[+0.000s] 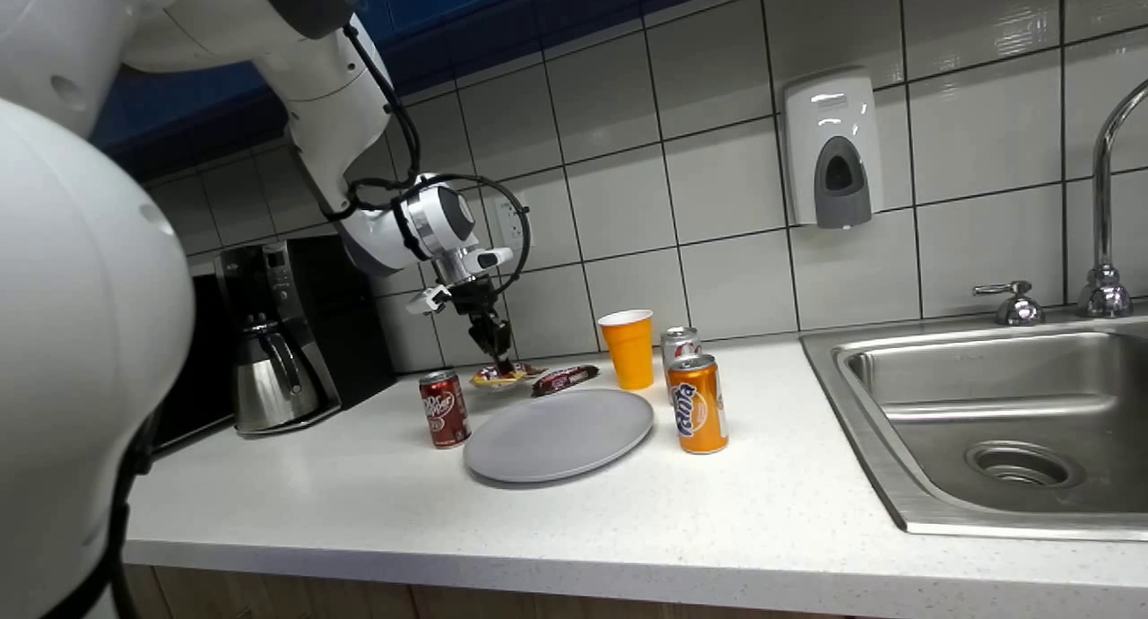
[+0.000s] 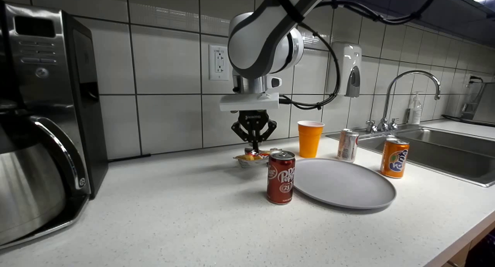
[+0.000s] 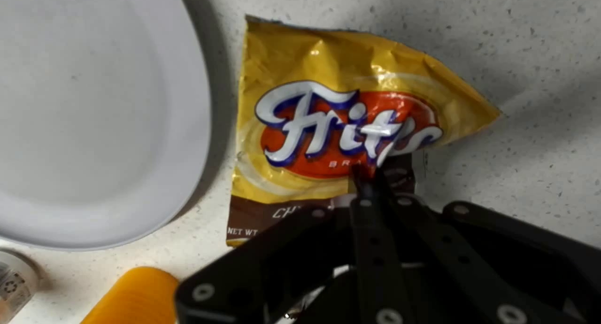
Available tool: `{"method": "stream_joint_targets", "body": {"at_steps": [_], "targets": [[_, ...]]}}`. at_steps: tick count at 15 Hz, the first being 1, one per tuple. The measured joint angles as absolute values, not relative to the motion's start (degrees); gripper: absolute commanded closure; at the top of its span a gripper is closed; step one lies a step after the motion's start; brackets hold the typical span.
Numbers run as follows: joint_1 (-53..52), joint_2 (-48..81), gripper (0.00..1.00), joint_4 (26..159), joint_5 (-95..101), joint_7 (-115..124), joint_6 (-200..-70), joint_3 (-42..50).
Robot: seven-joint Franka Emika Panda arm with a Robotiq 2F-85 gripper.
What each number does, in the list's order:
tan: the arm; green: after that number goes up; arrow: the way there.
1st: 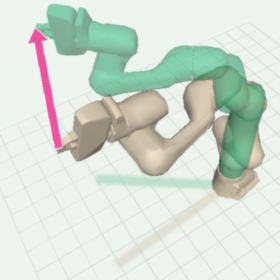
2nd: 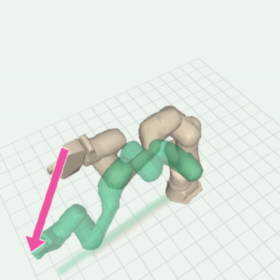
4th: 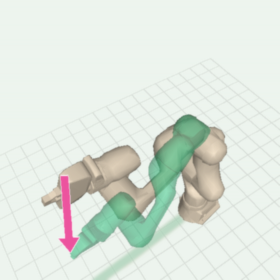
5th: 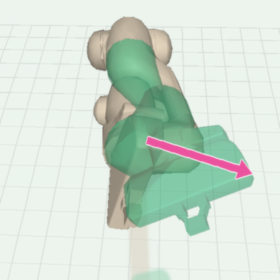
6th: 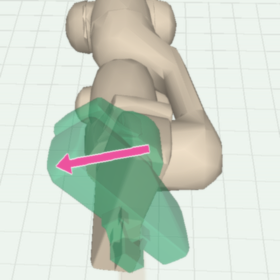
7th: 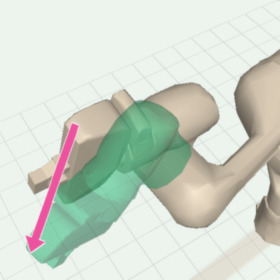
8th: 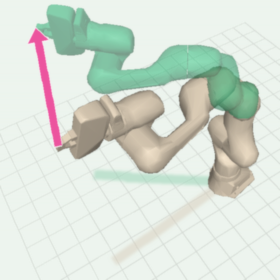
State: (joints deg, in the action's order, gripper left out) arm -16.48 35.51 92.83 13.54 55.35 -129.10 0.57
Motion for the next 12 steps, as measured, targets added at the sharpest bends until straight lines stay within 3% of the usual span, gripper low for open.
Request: {"method": "stream_joint_targets", "body": {"at_steps": [1, 4, 12], "targets": [[-16.7, 35.9, 0.74, 92.3, 13.5, 54.8, -128.8, 0.6], [-17.3, 36.8, 0.60, 90.8, 13.5, 53.7, -127.9, 0.6], [-17.7, 37.3, 0.01, 89.3, 13.5, 52.7, -127.3, 0.8]]}}
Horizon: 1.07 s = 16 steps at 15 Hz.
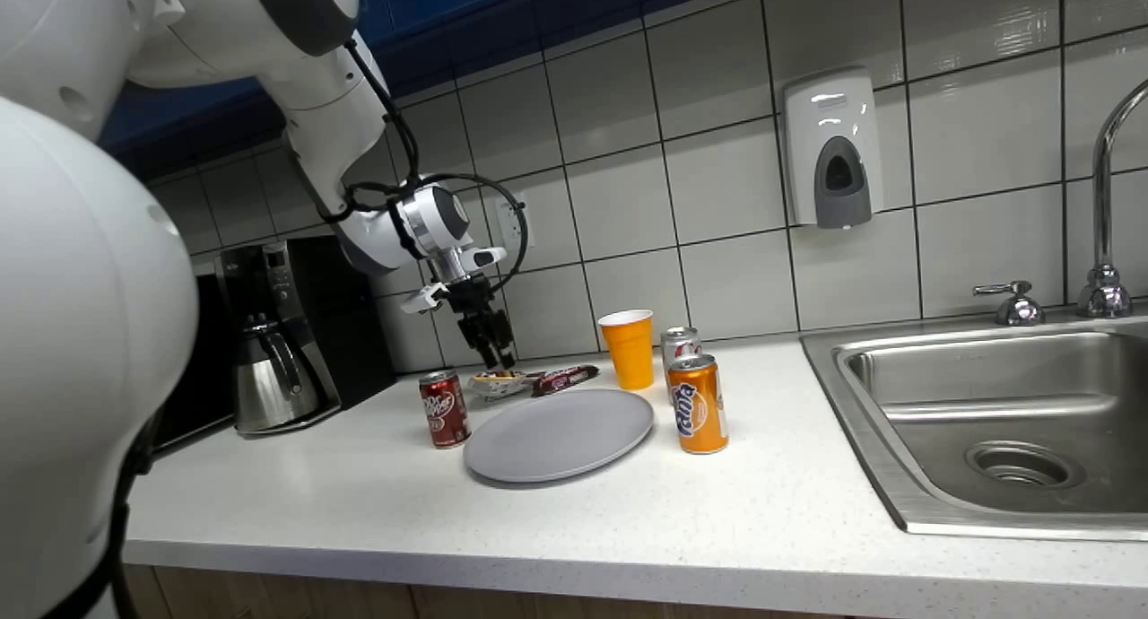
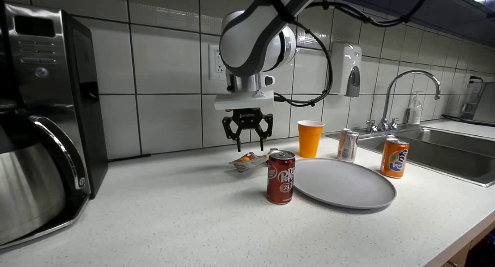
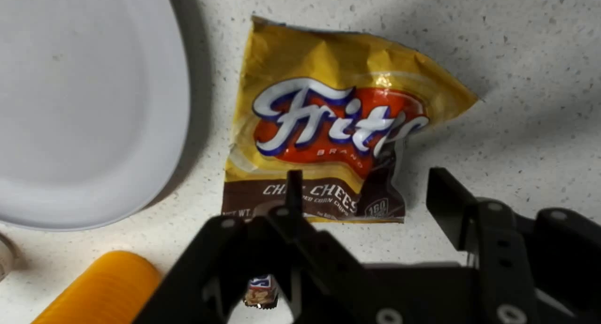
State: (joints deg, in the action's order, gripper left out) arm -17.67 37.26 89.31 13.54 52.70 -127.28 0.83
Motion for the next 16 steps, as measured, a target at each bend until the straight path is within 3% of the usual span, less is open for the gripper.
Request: {"method": "stream_joint_targets", "body": {"at_steps": [16], "targets": [[-17.7, 30.9, 0.00, 92.4, 13.5, 51.0, -127.3, 1.3]]}}
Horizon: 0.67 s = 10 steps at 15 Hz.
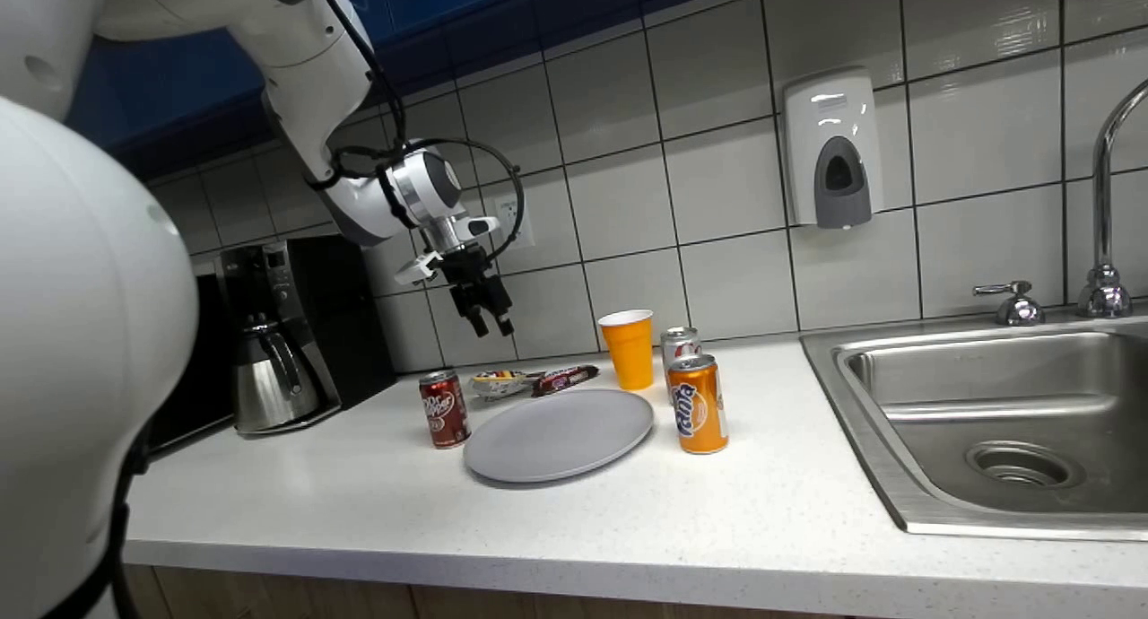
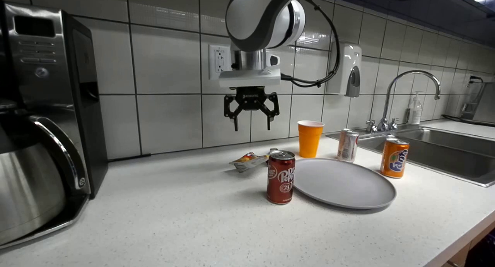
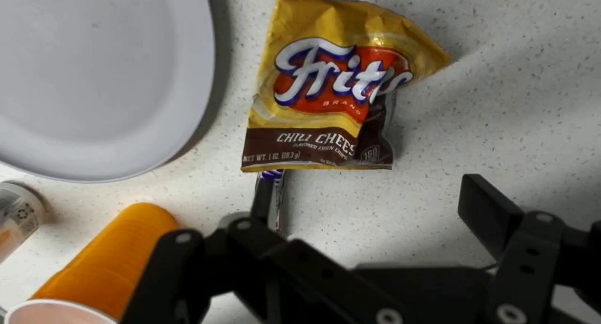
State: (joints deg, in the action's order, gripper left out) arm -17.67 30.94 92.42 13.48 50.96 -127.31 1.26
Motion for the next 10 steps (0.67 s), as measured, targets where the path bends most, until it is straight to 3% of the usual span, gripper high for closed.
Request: {"method": "stream_joint_targets", "body": {"at_steps": [10], "targets": [[-17.7, 26.9, 0.00, 99.1, 13.4, 45.6, -127.3, -0.1]]}}
